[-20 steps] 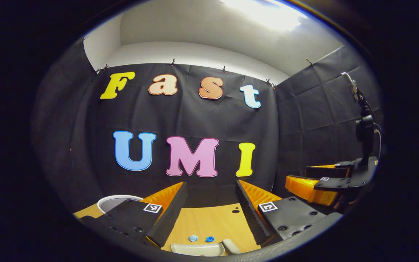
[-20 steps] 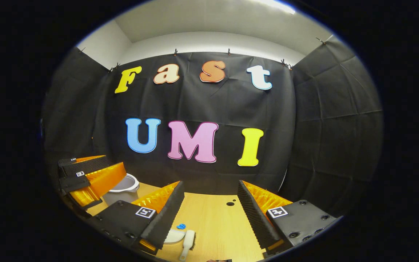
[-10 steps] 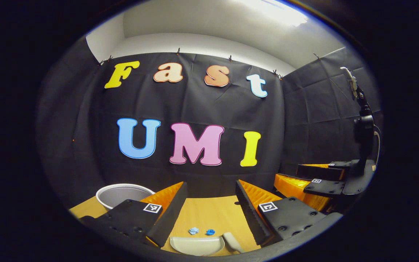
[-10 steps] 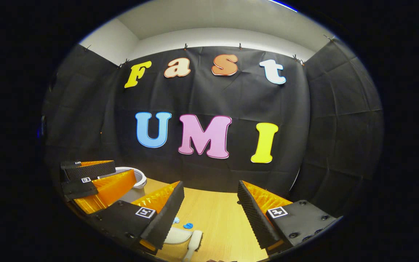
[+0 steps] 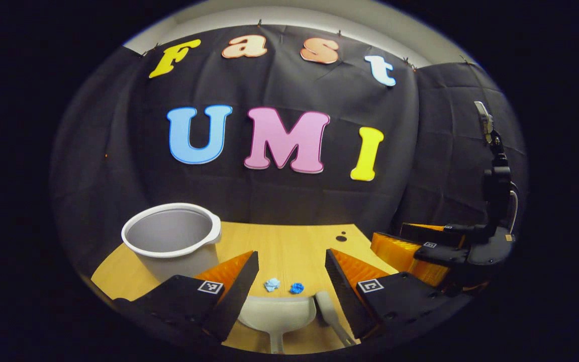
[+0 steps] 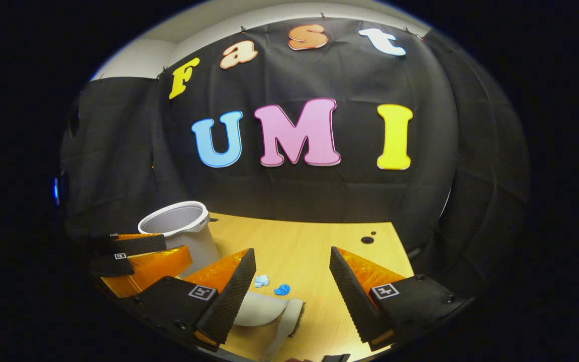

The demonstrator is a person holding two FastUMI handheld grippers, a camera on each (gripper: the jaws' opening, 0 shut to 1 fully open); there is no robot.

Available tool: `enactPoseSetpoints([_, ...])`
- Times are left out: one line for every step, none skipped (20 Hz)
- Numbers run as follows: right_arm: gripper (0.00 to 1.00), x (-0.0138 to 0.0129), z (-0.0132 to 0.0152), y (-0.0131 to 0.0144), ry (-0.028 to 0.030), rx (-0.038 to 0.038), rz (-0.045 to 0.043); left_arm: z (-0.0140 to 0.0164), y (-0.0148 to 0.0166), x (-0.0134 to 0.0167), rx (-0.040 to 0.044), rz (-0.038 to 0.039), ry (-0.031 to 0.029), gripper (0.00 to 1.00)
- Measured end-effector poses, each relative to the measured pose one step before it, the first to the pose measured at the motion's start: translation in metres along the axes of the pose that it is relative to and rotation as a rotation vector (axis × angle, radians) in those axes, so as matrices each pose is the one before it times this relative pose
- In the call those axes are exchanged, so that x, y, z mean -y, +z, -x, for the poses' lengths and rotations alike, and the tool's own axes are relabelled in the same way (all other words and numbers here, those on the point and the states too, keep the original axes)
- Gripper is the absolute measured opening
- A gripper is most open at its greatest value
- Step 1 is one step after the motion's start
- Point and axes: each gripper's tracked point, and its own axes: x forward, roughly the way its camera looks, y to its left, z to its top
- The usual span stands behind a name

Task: Pick up the small broom and dustpan from the desktop, sweep the trash into the dustpan with the broom, and then empty the trash into the garbage bin.

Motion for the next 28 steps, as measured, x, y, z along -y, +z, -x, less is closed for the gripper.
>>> enactPoseSetpoints([0.96, 0.00718, -0.0086, -0.02039, -0.00018, -0.05633, -0.03967, -0.00371, -0.01243, 0.00238, -0.05131, -0.01018, -0.0043, 0.8])
enactPoseSetpoints([0.96, 0.00497, -0.00712, -0.01711, 0.00965, -0.05367, -0.04893, -0.00427, -0.01694, 0.00162, -0.07133, -0.00485, 0.0, 0.8])
enactPoseSetpoints([0.96, 0.00154, -0.00593, -0.01585, 0.01179, -0.05543, -0.04742, -0.00346, -0.01607, 0.00244, -0.07781, 0.00254, -0.00177, 0.8])
enactPoseSetpoints([0.96, 0.00319, -0.00535, -0.0161, 0.00897, -0.05201, -0.03491, -0.00274, -0.02033, 0.00345, -0.0923, 0.00805, -0.00482, 0.8])
enactPoseSetpoints([0.96, 0.00548, -0.00492, -0.01708, -0.00288, -0.05579, -0.02238, -0.00302, -0.02007, 0.00455, -0.09535, 0.01513, -0.00939, 0.81])
enactPoseSetpoints([0.96, 0.0043, -0.00346, -0.01351, -0.001, -0.05036, -0.01172, -0.00375, -0.01419, 0.00079, -0.07683, 0.01553, 0.00034, 0.81])
enactPoseSetpoints([0.96, 0.00174, -0.00412, -0.01285, 0.00617, -0.04375, -0.00878, -0.00374, -0.01089, 0.00316, -0.06405, 0.00656, -0.01005, 0.82])
enactPoseSetpoints([0.96, 0.00276, -0.00347, -0.01095, 0.00555, -0.04045, -0.00746, -0.00785, -0.00609, -0.00008, -0.05195, -0.00526, -0.00324, 0.82])
enactPoseSetpoints([0.96, 0.0035, -0.00318, -0.00854, 0.00068, -0.03653, -0.00506, -0.00394, -0.00466, -0.00336, -0.05299, -0.01493, 0.01471, 0.82])
enactPoseSetpoints([0.96, 0.00383, -0.00388, -0.00862, -0.00218, -0.03678, -0.00319, -0.00569, -0.00373, -0.00138, -0.05218, -0.01795, 0.01319, 0.82])
enactPoseSetpoints([0.96, 0.0036, -0.00335, -0.00873, -0.00288, -0.03062, -0.0016, -0.00415, -0.00128, -0.00106, -0.0638, -0.01225, 0.00548, 0.82])
enactPoseSetpoints([0.96, 0.00398, -0.00384, -0.00602, -0.00865, -0.02409, -0.00217, 0.00034, -0.00678, 0.0038, -0.06892, -0.0062, -0.00554, 0.82])
enactPoseSetpoints([0.96, 0.00336, -0.0017, -0.00466, -0.0078, -0.01778, -0.00244, -0.00192, -0.00434, 0.00129, -0.06024, -0.00002, -0.01652, 0.82])
enactPoseSetpoints([0.96, 0.0022, -0.00317, -0.00356, -0.00622, -0.01522, -0.00719, -0.00064, -0.00515, -0.00107, -0.04913, 0.00987, -0.01571, 0.82])
enactPoseSetpoints([0.96, 0.00114, -0.00337, -0.00223, -0.00715, -0.0135, -0.00749, -0.00211, 0.00028, 0.00093, -0.03492, 0.01078, -0.02086, 0.82])
enactPoseSetpoints([0.96, 0.00187, -0.00393, -0.00488, -0.00668, -0.02421, -0.00805, -0.00078, 0.00203, -0.0042, -0.0365, 0.00137, -0.00517, 0.82])
enactPoseSetpoints([0.96, 0.00216, -0.00439, -0.00826, -0.0074, -0.02955, -0.00815, -0.0022, 0.00542, -0.00565, -0.02352, 0.0045, 0.00547, 0.82])
enactPoseSetpoints([0.96, 0.00142, -0.00303, -0.00665, -0.0063, -0.03179, -0.00904, -0.00321, 0.00767, -0.004, -0.01359, 0.00239, 0.00168, 0.82])
enactPoseSetpoints([0.95, 0.00169, -0.00103, -0.00634, -0.0079, -0.02828, -0.00597, -0.0023, 0.00628, -0.00419, -0.0099, 0.00478, 0.00906, 0.82])
enactPoseSetpoints([0.95, 0.00032, -0.00209, -0.00314, -0.00626, -0.01411, -0.00015, -0.00445, 0.00402, -0.00081, -0.00229, 0.00276, 0.00422, 0.82])
enactPoseSetpoints([0.95, 0.00105, -0.00145, -0.00302, -0.01176, -0.01357, 0.00798, -0.00026, 0.00547, -0.00388, 0.00115, 0.00156, 0.02431, 0.82])
enactPoseSetpoints([0.95, -0.00005, -0.0029, -0.0037, -0.0129, -0.01525, 0.00877, 0.00063, 0.00888, -0.00291, 0.02074, -0.02102, 0.00631, 0.83])
enactPoseSetpoints([0.95, -0.00205, -0.00269, -0.00519, -0.00458, -0.02708, 0.00067, -0.00199, 0.00589, -0.00056, 0.01094, -0.02479, -0.00031, 0.82])
enactPoseSetpoints([0.95, -0.00481, -0.00197, -0.0025, 0.00241, -0.01935, -0.00484, 0.00083, -0.00198, 0.00183, -0.01207, 0.00172, -0.00329, 0.82])
enactPoseSetpoints([0.95, -0.00706, -0.00022, 0.00001, 0.00512, -0.0034, -0.00251, 0.0013, -0.00389, 0.00511, -0.01575, 0.02874, -0.02792, 0.82])
enactPoseSetpoints([0.95, -0.00505, -0.00033, 0.00305, 0.00236, 0.0085, 0.00123, -0.00035, -0.00442, 0.00314, -0.0135, 0.01616, -0.02176, 0.82])
enactPoseSetpoints([0.95, -0.00306, -0.00119, 0.00417, -0.00348, 0.00627, 0.00218, -0.00217, -0.00205, -0.00307, -0.00222, -0.01038, -0.00043, 0.82])
enactPoseSetpoints([0.95, -0.00193, -0.00126, 0.00277, -0.00846, 0.00457, 0.00163, -0.00276, 0.00055, -0.007, -0.00032, -0.02213, 0.01466, 0.82])
